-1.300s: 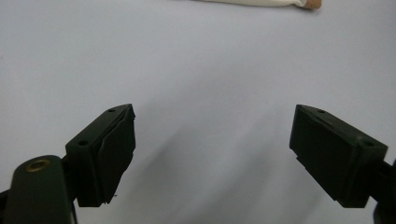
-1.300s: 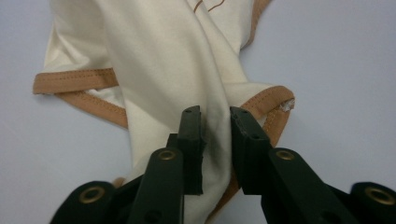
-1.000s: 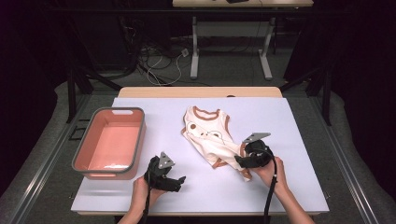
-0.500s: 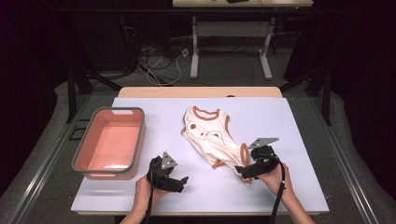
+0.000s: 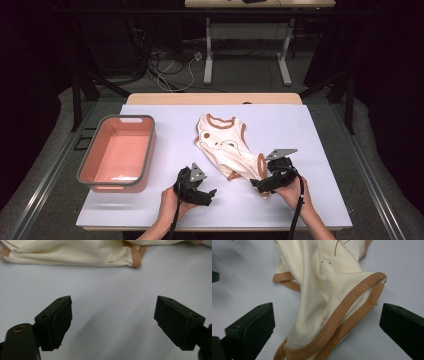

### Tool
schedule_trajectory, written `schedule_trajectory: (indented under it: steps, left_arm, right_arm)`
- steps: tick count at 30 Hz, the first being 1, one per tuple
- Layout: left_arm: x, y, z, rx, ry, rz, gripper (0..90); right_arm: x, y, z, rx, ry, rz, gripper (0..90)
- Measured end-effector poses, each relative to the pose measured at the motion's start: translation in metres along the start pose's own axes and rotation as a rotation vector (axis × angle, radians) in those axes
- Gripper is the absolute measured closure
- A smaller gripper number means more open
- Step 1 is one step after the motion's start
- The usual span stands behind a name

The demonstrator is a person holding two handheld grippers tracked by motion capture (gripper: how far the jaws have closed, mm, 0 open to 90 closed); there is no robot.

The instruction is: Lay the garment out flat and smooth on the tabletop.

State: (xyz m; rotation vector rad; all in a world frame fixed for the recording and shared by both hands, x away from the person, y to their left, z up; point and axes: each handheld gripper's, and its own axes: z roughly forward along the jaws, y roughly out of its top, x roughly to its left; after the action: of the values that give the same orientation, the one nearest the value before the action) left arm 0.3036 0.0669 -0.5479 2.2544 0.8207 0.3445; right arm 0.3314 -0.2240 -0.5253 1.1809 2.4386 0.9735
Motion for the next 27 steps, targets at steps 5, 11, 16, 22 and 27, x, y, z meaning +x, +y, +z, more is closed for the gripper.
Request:
schedule_trajectory:
  steps: [5, 11, 16, 22, 27]
  left_arm:
    - [-0.011, 0.011, 0.011, -0.009, -0.019, 0.029, 22.3]
    - [-0.021, 0.024, 0.026, -0.004, -0.031, 0.068, 41.1]
    - [-0.024, 0.034, 0.038, -0.026, -0.006, 0.074, 53.9]
    - [-0.022, 0.039, 0.05, -0.016, -0.003, 0.08, 64.0]
    - [-0.021, 0.039, 0.055, -0.028, -0.005, 0.082, 66.4]
  right_arm:
    - [-0.001, -0.001, 0.0, -0.018, -0.012, 0.007, 0.0]
    - [0.001, 0.0, 0.0, -0.024, -0.022, -0.007, 2.0]
    - [0.002, 0.0, -0.001, -0.026, -0.024, -0.014, 3.1]
    - [0.001, -0.001, 0.001, -0.029, -0.021, -0.014, 4.1]
    - [0.001, -0.001, 0.0, -0.029, -0.022, -0.024, 4.6]
